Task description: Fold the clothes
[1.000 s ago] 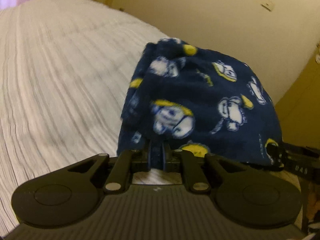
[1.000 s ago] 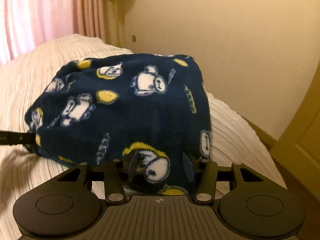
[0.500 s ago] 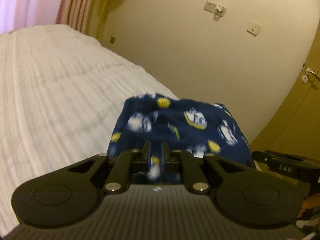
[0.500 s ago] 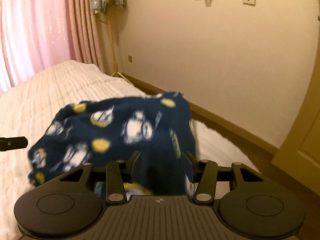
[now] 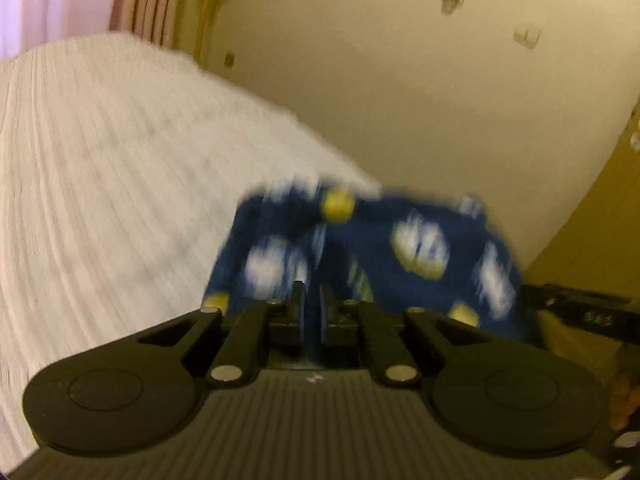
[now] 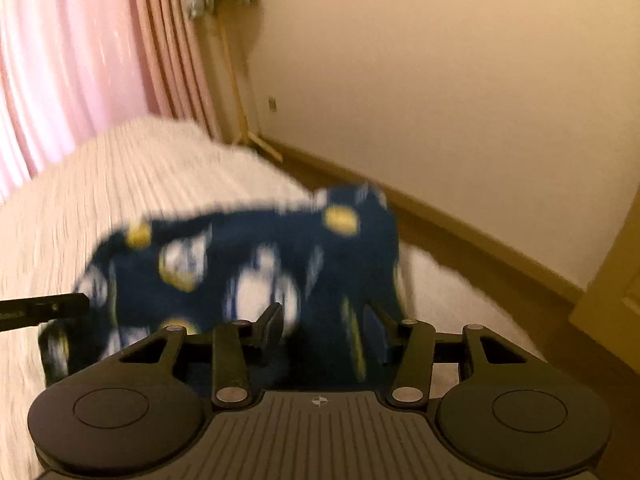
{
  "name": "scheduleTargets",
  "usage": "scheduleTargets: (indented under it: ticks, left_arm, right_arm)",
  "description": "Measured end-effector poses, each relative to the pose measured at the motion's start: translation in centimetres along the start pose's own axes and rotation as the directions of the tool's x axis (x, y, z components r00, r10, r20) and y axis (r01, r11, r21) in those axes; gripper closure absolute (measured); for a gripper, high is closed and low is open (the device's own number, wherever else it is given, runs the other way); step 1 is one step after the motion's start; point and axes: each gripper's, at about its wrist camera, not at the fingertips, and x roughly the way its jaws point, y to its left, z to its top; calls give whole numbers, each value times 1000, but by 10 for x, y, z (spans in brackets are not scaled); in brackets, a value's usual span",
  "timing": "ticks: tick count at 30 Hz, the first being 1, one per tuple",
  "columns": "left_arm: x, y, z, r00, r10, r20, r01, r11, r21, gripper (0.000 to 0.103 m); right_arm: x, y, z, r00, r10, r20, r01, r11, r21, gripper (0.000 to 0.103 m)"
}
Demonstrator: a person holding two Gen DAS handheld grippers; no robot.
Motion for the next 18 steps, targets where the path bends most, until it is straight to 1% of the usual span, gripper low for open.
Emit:
scheduleTargets:
  ticks: [1,3,4,5,8,10,12,15,16,18]
  left_arm:
    - [3,0,10,1000,-15,19,15,1000,0,99]
    - [21,-1,24,999,-29,24,29,999,16,99]
    - [31,-1,31,999,-36,25,35,999,25,99]
    - [41,-1,37,999,-42,25,41,999,33,99]
    - [64,2,32,1000,-12,-5,12,997,80,98]
    - [76,11,21,1000,11,-13,-10,996,92,98]
    - [82,26,14,1000,-2,-2,2,999,54,100]
    - [78,30,12,1000,-8,23,7,999,41,100]
    - [75,31,12,1000,-8,30,7,999,39,100]
    - [62,36,13,998,-10,62,10,1000,-6,100]
  right_arm:
    - [6,3,10,1000,5,26,-5,1000,-14,54]
    - [25,10,27,998,27,60,-24,999,-48,54]
    - [35,16,34,997,39,68,-34,997,-76,59]
    - [45,22,39,996,52,73,-44,993,-107,61]
    - [76,33,41,996,74,42,-63,975,-215,62]
    - [93,26,34,999,51,18,-45,970,-240,62]
    - [102,3,26,1000,23,12,-20,983,-183,62]
    - [98,-29,22,996,-81,27,84,992,-91,62]
    - [95,-37,23,995,-95,20,96,993,-68,62]
    - [80,-49,24,994,-108,21,108,994,-26,62]
